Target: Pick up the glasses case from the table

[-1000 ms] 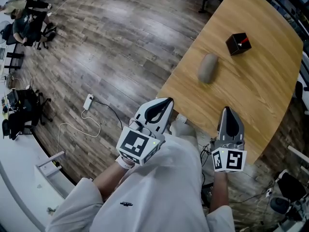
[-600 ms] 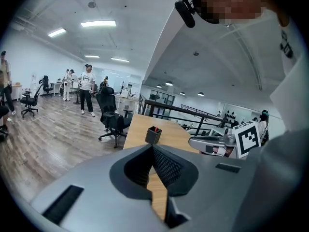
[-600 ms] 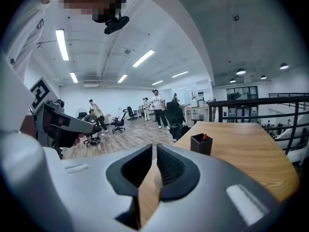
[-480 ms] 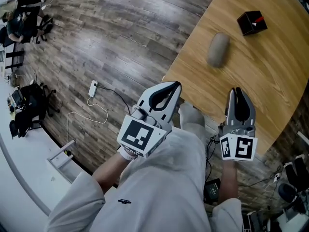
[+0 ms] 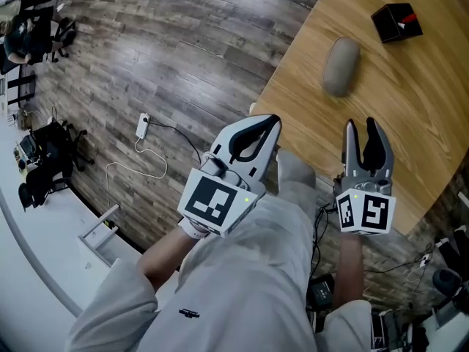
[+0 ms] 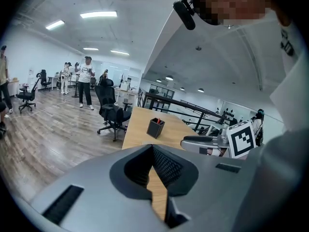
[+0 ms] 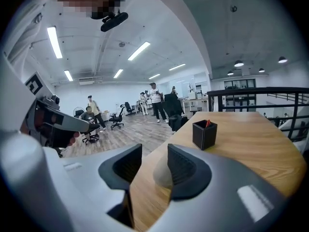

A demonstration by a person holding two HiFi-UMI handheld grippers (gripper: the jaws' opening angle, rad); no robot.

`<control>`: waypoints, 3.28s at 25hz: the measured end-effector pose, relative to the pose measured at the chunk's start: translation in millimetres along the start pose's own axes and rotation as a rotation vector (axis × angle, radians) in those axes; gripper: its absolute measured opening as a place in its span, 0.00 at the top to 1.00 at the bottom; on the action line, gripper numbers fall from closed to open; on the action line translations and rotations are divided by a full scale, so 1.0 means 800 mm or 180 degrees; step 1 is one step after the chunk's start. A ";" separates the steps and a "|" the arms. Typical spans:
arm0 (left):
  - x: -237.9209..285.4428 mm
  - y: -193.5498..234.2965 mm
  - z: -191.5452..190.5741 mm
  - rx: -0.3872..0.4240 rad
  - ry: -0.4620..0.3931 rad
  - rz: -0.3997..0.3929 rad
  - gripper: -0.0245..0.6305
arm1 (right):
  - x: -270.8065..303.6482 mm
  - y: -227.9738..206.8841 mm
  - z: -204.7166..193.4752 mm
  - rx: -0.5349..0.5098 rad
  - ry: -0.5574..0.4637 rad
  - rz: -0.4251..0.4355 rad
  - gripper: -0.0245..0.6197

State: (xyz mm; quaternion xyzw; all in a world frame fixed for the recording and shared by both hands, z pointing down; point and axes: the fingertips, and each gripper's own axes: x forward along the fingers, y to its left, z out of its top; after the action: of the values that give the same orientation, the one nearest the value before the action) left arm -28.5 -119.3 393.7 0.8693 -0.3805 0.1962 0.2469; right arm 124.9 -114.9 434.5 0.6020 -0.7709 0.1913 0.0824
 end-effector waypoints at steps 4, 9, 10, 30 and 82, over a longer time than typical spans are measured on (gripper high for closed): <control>0.018 0.009 -0.009 -0.0011 0.0058 -0.0010 0.95 | 0.021 -0.007 -0.018 0.0087 0.0078 -0.0019 0.65; 0.046 0.020 -0.025 -0.0005 0.0155 -0.0069 0.95 | 0.058 -0.014 -0.037 0.0153 0.0172 -0.0056 0.52; 0.050 0.022 -0.028 -0.0006 0.0166 -0.0073 0.95 | 0.063 -0.014 -0.042 0.0176 0.0182 -0.0069 0.50; 0.097 0.055 -0.071 -0.0076 0.0358 -0.0102 0.95 | 0.136 -0.030 -0.128 0.0436 0.0459 -0.0342 0.08; 0.109 0.056 -0.072 -0.0140 0.0338 -0.0101 0.95 | 0.174 -0.053 -0.141 0.0393 0.0731 -0.0556 0.36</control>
State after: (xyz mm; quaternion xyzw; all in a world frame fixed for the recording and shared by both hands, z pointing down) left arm -16.1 -161.8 498.8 0.8580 -0.3573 0.2297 0.2889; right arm 117.7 -203.9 595.7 0.6448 -0.6878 0.2980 0.1493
